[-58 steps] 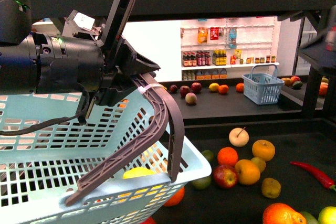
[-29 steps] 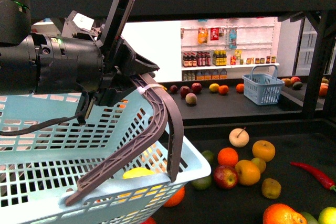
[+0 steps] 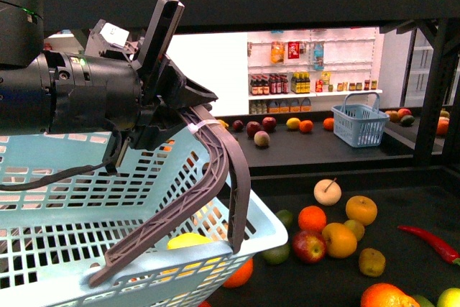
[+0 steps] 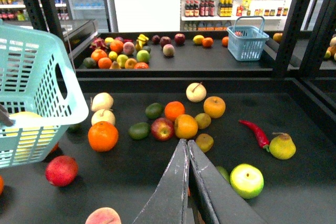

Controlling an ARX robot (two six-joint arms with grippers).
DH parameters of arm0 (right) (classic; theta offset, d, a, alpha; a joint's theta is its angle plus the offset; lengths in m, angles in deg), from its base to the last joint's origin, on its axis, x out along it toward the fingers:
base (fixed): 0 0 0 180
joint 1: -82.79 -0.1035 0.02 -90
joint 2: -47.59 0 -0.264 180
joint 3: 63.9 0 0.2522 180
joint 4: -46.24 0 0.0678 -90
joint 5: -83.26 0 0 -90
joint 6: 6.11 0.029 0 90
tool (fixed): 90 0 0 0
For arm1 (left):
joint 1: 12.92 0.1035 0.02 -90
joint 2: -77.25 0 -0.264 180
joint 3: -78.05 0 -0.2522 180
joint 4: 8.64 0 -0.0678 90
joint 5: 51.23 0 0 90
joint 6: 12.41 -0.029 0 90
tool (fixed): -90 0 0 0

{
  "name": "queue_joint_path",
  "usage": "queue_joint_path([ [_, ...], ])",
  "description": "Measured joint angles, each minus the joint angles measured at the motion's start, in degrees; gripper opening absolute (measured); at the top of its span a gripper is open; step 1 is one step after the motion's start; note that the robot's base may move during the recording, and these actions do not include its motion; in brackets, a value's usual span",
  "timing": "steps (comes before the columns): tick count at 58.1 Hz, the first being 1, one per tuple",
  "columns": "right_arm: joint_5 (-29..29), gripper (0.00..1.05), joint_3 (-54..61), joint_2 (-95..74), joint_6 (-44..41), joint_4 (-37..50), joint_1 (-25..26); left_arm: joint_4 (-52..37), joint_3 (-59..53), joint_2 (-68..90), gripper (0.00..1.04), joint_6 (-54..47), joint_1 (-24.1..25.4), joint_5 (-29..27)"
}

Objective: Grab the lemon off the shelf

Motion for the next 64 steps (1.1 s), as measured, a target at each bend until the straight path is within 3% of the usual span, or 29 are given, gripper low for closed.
queue_joint_path([
  [16,-0.04,0.03,2.12,4.24,-0.02,-1.46,0.00,0.00,0.00,0.00,0.10,0.02,0.00,-0.07],
  [23,-0.11,0.03,2.10,12.26,-0.07,-10.47,0.00,0.00,-0.02,0.00,0.10,0.04,0.00,0.09],
  [37,-0.09,0.04,2.10,13.77,-0.17,-10.84,0.00,0.00,-0.02,0.07,0.10,0.07,0.00,0.02],
  [48,-0.04,0.43,2.10,13.79,-0.15,-10.86,0.00,0.02,-0.02,0.07,0.10,0.22,0.00,0.00],
  [64,-0.04,0.87,2.10,13.79,-0.15,-10.86,0.00,0.00,-0.02,0.07,0.10,0.17,0.00,0.00],
])
